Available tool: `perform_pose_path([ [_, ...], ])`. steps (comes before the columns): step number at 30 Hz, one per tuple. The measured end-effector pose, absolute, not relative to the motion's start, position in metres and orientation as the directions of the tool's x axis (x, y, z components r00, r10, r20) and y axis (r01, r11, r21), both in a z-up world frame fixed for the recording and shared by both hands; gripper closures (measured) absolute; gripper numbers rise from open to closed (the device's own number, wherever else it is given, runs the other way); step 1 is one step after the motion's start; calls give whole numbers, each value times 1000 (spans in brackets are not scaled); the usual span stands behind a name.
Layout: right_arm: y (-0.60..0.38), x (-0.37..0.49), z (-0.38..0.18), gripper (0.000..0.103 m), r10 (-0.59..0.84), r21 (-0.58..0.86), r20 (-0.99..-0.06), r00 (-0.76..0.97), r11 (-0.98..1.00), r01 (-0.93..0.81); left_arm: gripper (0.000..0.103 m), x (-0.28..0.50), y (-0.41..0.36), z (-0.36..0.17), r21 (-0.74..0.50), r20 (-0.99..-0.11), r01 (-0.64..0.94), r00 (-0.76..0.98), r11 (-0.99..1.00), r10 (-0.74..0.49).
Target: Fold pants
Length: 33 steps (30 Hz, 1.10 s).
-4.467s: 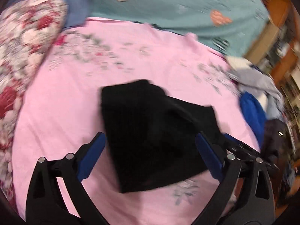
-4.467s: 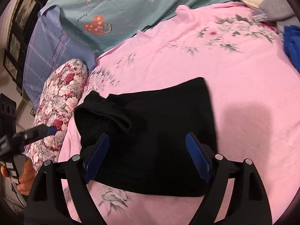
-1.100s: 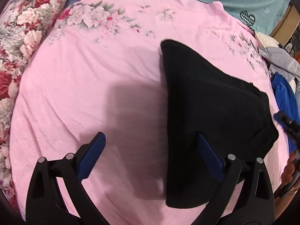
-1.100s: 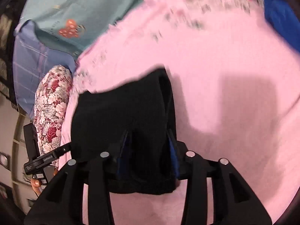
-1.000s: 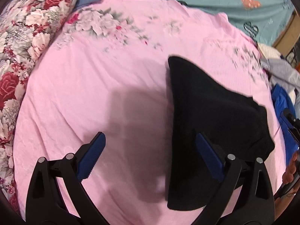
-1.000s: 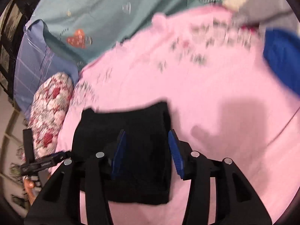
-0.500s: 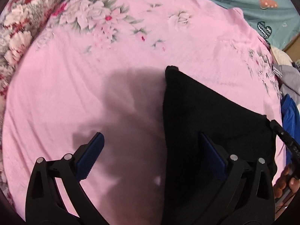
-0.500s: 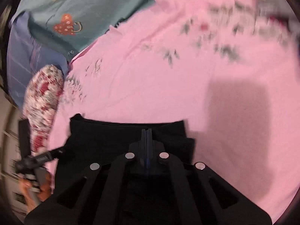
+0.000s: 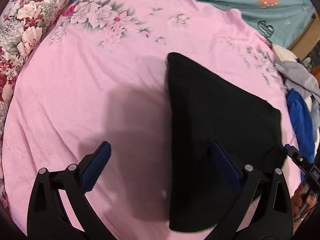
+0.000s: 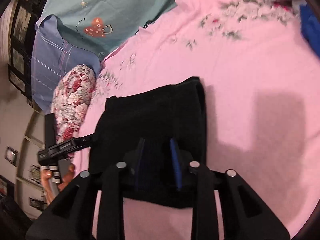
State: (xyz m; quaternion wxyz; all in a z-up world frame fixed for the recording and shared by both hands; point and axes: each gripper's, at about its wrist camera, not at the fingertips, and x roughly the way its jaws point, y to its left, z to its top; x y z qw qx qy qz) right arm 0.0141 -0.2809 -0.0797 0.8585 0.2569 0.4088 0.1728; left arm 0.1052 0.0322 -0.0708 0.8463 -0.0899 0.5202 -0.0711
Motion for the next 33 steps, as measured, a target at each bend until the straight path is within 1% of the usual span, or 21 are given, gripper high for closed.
perform_pose_path([
  [3, -276, 0, -78, 74, 556, 608, -585, 591, 782, -135, 2, 94, 24, -76, -265, -873, 70, 407, 962, -270],
  [4, -275, 1, -81, 73, 567, 610, -586, 579, 779, -146, 2, 92, 20, -81, -242, -884, 77, 393, 967, -252],
  [5, -272, 1, -84, 73, 564, 597, -600, 567, 788, -152, 2, 92, 17, -91, -178, -909, 73, 371, 981, -192],
  [6, -272, 2, -94, 73, 530, 567, -641, 556, 814, -122, 2, 91, 18, -97, -178, -915, 64, 356, 982, -189],
  [7, -273, 4, -100, 78, 510, 561, -659, 553, 823, -90, 2, 89, 22, -99, -214, -913, 42, 347, 976, -215],
  [9, -279, 3, -99, 77, 526, 595, -652, 546, 801, -63, 2, 85, 30, -93, -269, -905, 24, 337, 963, -261],
  [12, -284, -3, -85, 58, 578, 640, -605, 548, 762, -97, 2, 85, 31, -83, -315, -891, 67, 322, 947, -319],
  [13, -286, -3, -81, 43, 569, 640, -600, 562, 763, -90, 2, 88, 31, -83, -334, -889, 66, 310, 940, -338],
  [14, -288, -2, -77, 33, 537, 623, -606, 586, 779, -70, 2, 93, 32, -83, -362, -883, 63, 297, 930, -364],
  [15, -291, -2, -75, 31, 486, 589, -620, 616, 807, -44, 2, 98, 31, -84, -376, -880, 65, 288, 924, -378],
  [17, -296, 2, -78, 30, 458, 574, -636, 621, 819, -17, 2, 107, 25, -91, -379, -885, 83, 258, 922, -388],
  [19, -300, 7, -88, 30, 482, 598, -635, 604, 802, -11, 2, 117, 18, -102, -389, -889, 93, 223, 916, -400],
  [24, -298, 27, -110, 30, 521, 619, -653, 549, 785, -8, 4, 131, 4, -101, -388, -881, 141, 233, 911, -411],
  [26, -292, 39, -115, 30, 557, 643, -636, 534, 765, -32, 13, 137, -6, -99, -370, -880, 182, 245, 911, -406],
  [27, -290, 44, -114, 29, 565, 643, -630, 533, 764, -49, 32, 139, -12, -98, -344, -885, 208, 254, 916, -390],
  [28, -287, 49, -113, 29, 561, 636, -629, 539, 769, -57, 42, 142, -19, -96, -311, -894, 231, 257, 922, -366],
  [29, -284, 54, -112, 34, 554, 630, -633, 541, 775, -57, 44, 143, -24, -95, -292, -901, 238, 256, 926, -350],
  [30, -282, 61, -112, 41, 549, 627, -640, 538, 778, -47, 50, 146, -28, -95, -279, -905, 240, 258, 930, -338],
  [31, -279, 68, -113, 53, 545, 622, -654, 526, 782, -38, 59, 148, -31, -94, -262, -908, 244, 265, 934, -324],
  [32, -277, 72, -114, 62, 537, 611, -664, 520, 791, -35, 64, 149, -30, -91, -260, -906, 247, 272, 934, -324],
  [33, -274, 74, -114, 65, 529, 599, -676, 513, 800, -37, 71, 147, -30, -87, -254, -903, 254, 284, 933, -323],
])
